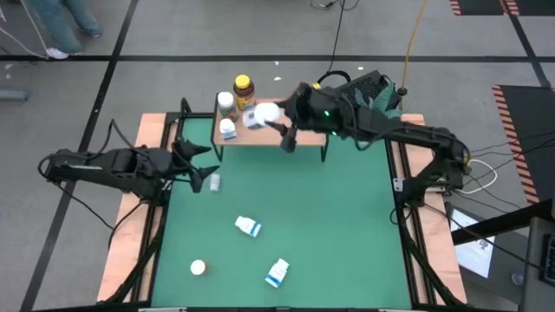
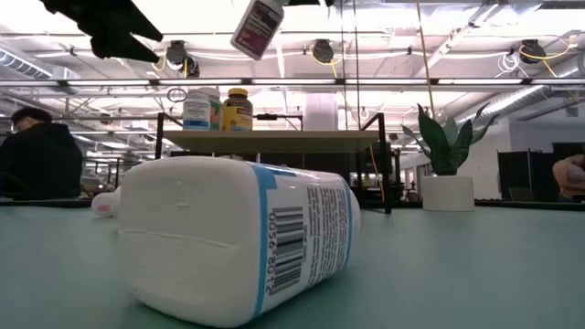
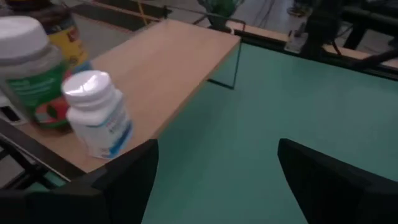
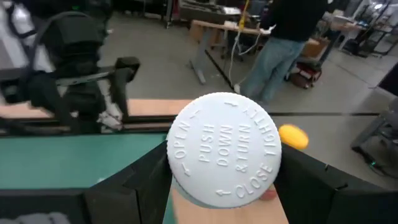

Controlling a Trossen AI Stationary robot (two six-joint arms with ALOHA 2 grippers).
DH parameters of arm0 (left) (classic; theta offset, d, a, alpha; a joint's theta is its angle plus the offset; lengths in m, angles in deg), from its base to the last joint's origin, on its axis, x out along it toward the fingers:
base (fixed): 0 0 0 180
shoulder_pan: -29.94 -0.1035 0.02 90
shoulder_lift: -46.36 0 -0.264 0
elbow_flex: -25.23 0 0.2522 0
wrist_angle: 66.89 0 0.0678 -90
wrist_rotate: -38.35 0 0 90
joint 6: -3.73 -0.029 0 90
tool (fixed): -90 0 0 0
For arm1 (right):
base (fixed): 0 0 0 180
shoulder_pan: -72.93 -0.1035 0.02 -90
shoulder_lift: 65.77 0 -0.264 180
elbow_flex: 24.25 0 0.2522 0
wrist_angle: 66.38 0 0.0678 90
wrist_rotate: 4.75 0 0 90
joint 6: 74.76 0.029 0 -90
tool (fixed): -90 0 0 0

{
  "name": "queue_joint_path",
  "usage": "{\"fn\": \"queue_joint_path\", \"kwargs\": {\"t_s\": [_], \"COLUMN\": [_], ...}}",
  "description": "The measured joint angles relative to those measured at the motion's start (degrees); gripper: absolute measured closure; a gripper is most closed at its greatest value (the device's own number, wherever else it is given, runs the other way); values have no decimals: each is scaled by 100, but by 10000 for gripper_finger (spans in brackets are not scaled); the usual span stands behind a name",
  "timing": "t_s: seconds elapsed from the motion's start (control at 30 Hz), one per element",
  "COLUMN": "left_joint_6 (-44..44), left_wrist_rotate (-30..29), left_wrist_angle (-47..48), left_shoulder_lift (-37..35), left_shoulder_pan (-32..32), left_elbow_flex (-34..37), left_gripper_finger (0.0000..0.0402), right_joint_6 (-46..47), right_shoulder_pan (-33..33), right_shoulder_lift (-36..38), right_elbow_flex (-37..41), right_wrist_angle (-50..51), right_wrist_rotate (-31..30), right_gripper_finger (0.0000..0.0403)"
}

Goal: Pick and place medicine bottles onto shelf by color
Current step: Put the white violet medicine bottle on the shelf

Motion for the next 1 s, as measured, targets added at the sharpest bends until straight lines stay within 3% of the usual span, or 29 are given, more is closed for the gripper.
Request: {"fn": "queue_joint_path", "kwargs": {"t_s": [0.2,0.4,0.6,1.0], "left_joint_6": [-37,1,66,62], "left_wrist_rotate": [-45,-48,-48,-49], "left_wrist_angle": [38,386,505,468], "left_shoulder_lift": [22,24,24,24], "left_shoulder_pan": [-225,-393,-484,-497], "left_elbow_flex": [0,0,0,0], "left_gripper_finger": [95,108,111,110], "right_joint_6": [-33,-7,219,484], "right_shoulder_pan": [280,534,787,1029], "right_shoulder_lift": [-1154,-1942,-2132,-2449], "right_elbow_flex": [-1609,-2793,-2863,-2852], "right_wrist_angle": [1405,2096,2086,2296], "right_wrist_rotate": [3,26,599,950], "right_gripper_finger": [171,171,171,170]}}
